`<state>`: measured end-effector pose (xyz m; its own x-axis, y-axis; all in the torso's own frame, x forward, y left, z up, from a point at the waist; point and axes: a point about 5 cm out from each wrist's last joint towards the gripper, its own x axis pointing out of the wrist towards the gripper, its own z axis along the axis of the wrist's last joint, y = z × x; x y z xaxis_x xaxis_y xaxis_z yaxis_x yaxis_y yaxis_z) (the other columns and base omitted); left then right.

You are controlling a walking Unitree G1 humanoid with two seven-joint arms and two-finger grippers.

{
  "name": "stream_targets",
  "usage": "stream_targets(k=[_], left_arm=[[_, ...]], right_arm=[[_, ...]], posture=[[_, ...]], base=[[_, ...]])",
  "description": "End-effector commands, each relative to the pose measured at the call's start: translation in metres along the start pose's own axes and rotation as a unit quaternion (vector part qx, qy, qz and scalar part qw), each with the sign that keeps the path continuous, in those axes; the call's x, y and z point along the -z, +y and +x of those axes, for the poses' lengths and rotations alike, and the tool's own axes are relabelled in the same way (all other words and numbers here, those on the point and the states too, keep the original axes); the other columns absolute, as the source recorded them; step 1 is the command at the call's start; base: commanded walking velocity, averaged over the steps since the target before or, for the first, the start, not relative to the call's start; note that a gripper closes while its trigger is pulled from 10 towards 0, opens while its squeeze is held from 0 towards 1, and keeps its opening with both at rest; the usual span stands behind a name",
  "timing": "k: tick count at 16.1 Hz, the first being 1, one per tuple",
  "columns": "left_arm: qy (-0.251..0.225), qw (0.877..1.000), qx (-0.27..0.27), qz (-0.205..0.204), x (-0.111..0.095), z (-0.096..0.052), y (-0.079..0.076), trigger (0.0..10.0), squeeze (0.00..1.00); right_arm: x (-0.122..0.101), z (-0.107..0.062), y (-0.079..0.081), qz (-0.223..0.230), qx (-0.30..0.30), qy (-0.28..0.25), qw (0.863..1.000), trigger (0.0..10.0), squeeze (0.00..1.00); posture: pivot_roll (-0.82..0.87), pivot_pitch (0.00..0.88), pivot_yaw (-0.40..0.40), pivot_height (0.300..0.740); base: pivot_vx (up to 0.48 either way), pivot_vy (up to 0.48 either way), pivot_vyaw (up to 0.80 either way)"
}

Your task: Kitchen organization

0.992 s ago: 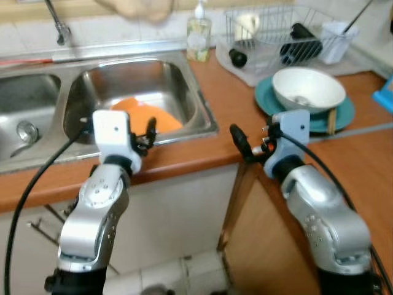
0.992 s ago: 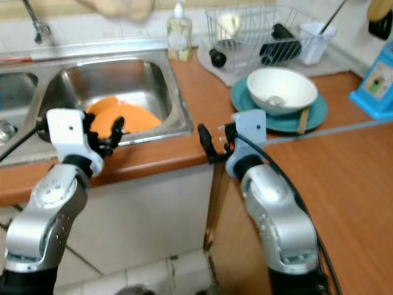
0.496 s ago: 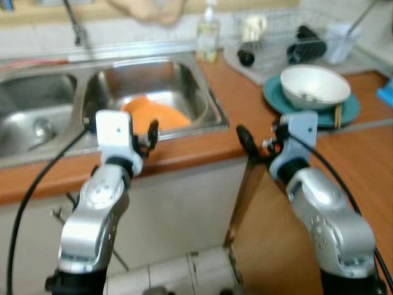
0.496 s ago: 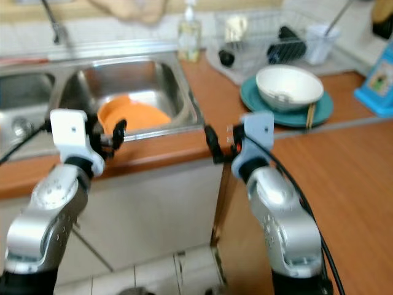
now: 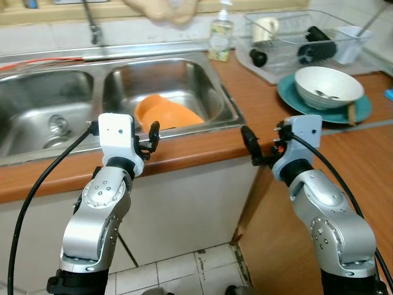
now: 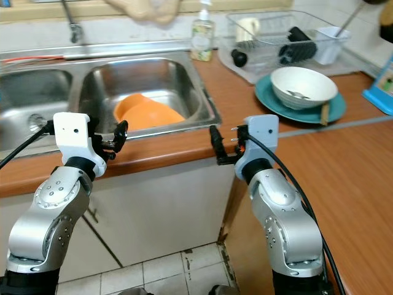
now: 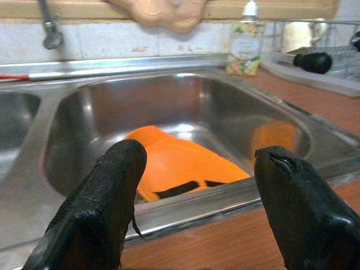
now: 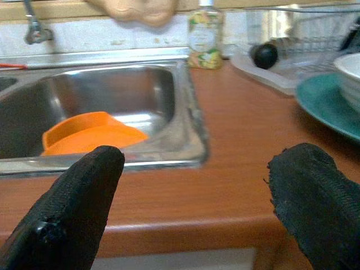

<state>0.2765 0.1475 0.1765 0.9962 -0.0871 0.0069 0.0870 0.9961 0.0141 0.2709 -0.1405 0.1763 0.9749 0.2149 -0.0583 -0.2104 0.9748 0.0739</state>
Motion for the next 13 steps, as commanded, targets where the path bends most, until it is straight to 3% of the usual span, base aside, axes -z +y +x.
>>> stream_targets(k=[1,9,11,13], left_arm=[[-0.010,1.000,0.009,-0.004,-0.003,0.000,-0.001,10.0,0.00],[-0.015,1.000,0.016,-0.006,-0.004,0.002,-0.003,10.0,0.00],[-0.017,1.000,0.015,-0.006,-0.004,0.003,-0.003,10.0,0.00],[-0.019,1.000,0.011,-0.006,-0.005,0.003,-0.001,10.0,0.00]], right_arm=[[0.001,-0.001,-0.004,-0.005,0.010,0.004,1.000,10.0,1.00],[-0.007,0.002,-0.010,-0.020,0.026,-0.010,0.999,10.0,1.00],[-0.008,0.003,-0.007,-0.033,0.007,-0.010,0.999,10.0,1.00],[-0.010,0.005,0.004,-0.077,-0.044,-0.006,0.996,10.0,1.00]], posture=[[-0.05,0.012,0.028,0.740],[-0.06,0.016,0.021,0.740],[-0.06,0.016,0.017,0.740],[-0.06,0.016,0.013,0.740]], base=[[0.240,0.000,0.00],[0.381,0.000,0.00],[0.398,0.000,0.00],[0.396,0.000,0.80]])
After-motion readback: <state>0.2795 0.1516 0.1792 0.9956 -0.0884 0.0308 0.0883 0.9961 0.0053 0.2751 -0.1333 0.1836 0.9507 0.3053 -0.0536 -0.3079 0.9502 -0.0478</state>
